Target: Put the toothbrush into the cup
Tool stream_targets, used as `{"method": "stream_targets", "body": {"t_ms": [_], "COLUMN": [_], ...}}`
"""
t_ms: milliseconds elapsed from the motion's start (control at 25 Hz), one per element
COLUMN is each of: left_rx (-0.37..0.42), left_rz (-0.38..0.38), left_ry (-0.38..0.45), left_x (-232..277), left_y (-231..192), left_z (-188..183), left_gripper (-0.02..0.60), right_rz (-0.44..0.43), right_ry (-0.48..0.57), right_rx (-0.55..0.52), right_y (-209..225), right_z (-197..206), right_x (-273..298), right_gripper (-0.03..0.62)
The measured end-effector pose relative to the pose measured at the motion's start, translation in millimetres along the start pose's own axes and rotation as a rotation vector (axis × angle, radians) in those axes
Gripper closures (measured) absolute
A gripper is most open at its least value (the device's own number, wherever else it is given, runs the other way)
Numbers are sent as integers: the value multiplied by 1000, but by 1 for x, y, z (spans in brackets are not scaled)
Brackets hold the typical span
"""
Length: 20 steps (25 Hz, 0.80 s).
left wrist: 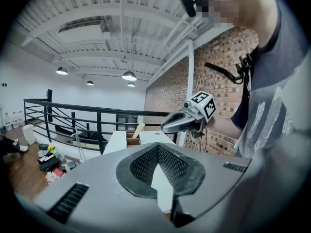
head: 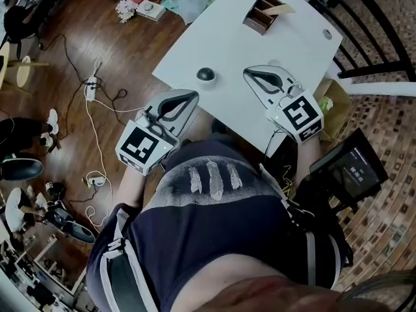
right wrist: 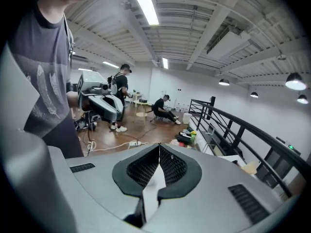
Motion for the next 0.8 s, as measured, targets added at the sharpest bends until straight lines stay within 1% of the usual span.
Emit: {"method": "stream_targets", "body": {"t_ms": [120,200,280,400,560,640,720,800], "left_rx": [-14,-7,-4,-21,-10,-8,-22,-20], "left_rz": [-8,-11,-15,-16,-24,-31,-41,-51], "left_ry": [-14,-21,-25,-42,-56,-62,-71,-82], "left_x": [6,9,13,20,31,35,38,41], "left_y": [-3,-5,-8,-9,-13,-15,-15,-14], "left_z": [0,-1,-2,-2,-3,-4,-6,-9], "left_gripper": [594,594,594,594,594,594,594,594], "right_rz": [68,116,153,194,272,311,344,353], "right_ry": [-17,-34,-43,-55,-125,-168,-210,-246], "right_rx": [-51,-82,-94,-98,-145,-190,-267,-332], "right_y": [36,61,89,132,192,216,233,243], "right_z": [-6,-9,-12,-13,-3,2,5,9], "right_x": [-9,-14,-18,-21,-19,-14,-9,-5], "right_gripper": [594,595,594,594,594,594,594,594]}}
Point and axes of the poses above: the fingertips, and each gripper's own axes: x forward along the fingers, y to its right, z out of its underside, the point moved 2 cm from there along -x, backward along the fingers, and after that the axes turned 8 degrees about x, right-handed, at the moved point
